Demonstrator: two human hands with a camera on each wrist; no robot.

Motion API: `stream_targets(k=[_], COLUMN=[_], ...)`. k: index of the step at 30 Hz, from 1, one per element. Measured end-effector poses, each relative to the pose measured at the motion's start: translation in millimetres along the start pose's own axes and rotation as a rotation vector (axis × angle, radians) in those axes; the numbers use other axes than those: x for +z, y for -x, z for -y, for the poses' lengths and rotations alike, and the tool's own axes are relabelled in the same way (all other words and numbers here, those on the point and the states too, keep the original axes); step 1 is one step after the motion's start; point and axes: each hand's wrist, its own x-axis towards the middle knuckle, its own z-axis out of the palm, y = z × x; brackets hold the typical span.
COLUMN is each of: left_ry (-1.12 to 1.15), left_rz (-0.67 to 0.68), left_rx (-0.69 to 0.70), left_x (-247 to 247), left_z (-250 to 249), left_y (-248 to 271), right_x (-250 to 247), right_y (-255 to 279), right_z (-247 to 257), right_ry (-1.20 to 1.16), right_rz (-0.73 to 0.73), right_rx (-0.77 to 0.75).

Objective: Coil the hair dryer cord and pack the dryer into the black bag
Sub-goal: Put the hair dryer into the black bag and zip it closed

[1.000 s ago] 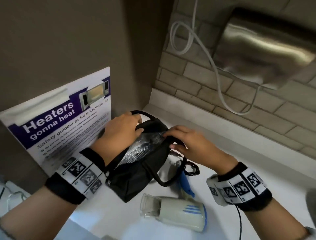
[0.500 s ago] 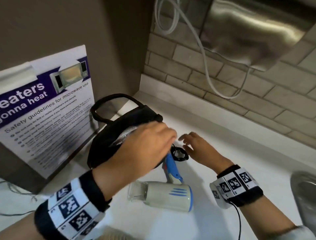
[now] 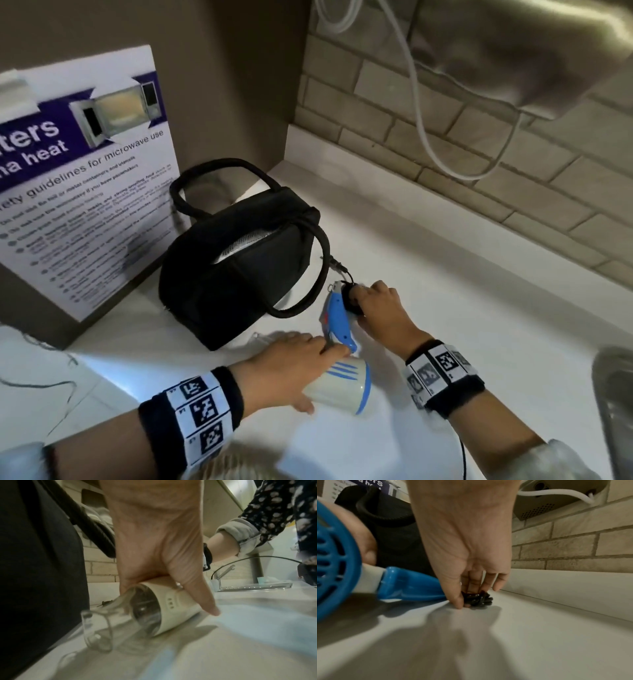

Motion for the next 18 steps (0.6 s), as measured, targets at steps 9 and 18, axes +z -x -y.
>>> stream_targets(k=[9,18], left_ry=[0.288,0.878], left_rz=[-0.058,-0.229], left_rx=[0.039,0.205], left_x=[-34,-106], left_z=[-11,-16], left_y=[13,52], right_x=[-51,-132], right_y=[28,72], right_z=[-22,-15], right_ry=[-0.734,-1.296], right_rz=[-0.069,0.05], right_rx=[0.15,-0.174])
